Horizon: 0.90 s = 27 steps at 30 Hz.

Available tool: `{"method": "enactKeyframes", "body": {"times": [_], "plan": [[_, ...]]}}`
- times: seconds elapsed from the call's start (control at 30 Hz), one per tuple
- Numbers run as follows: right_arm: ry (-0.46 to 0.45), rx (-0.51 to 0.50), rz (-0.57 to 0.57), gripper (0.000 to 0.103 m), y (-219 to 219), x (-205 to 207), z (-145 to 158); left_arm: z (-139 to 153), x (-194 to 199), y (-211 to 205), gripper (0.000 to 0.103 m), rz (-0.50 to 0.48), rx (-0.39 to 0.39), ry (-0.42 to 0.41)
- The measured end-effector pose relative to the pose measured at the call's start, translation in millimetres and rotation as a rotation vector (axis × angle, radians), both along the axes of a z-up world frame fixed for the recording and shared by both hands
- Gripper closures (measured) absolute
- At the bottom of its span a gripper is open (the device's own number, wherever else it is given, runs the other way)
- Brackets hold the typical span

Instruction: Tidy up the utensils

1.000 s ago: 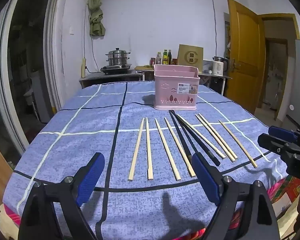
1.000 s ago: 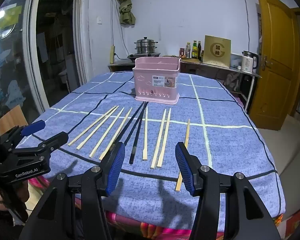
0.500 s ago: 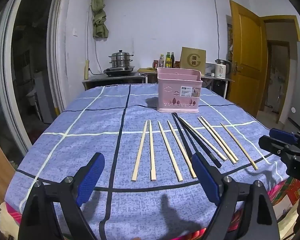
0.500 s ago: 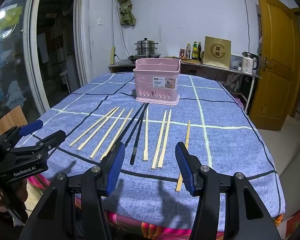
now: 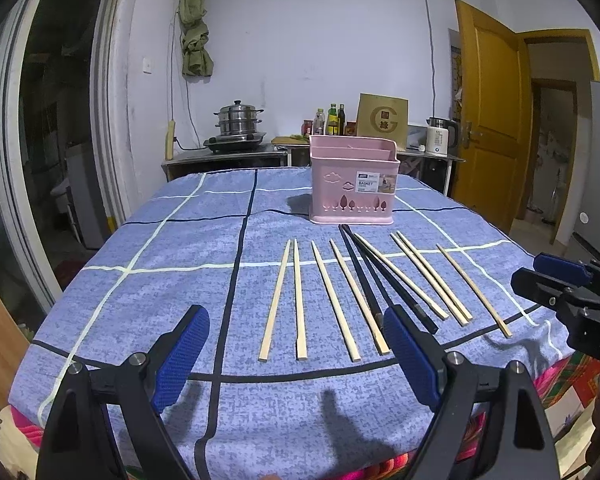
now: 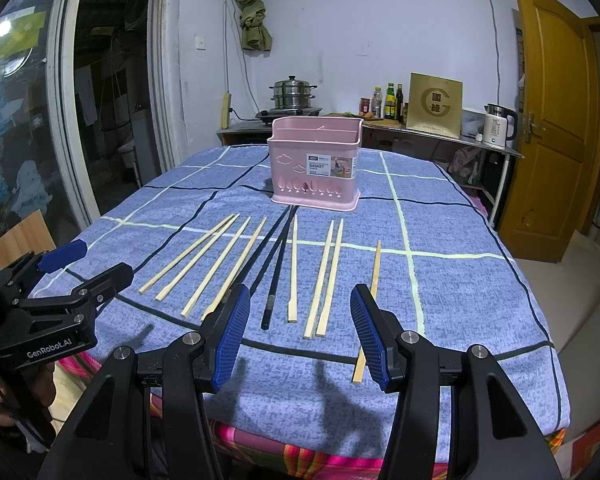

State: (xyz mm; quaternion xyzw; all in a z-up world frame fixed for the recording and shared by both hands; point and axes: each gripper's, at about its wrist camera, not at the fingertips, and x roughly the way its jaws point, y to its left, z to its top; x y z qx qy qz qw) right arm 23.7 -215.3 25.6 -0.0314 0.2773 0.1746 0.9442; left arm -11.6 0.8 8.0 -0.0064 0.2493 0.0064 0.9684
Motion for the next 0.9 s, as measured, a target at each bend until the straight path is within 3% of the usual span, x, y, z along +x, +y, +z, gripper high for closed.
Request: {"method": "enactKeyframes", "body": {"times": [0.9], "plan": [[-0.001, -0.003, 0.001, 0.05, 0.9, 0.8, 1.3, 0.7, -1.6, 0.8, 0.014, 0.0, -0.008, 0.0]]}}
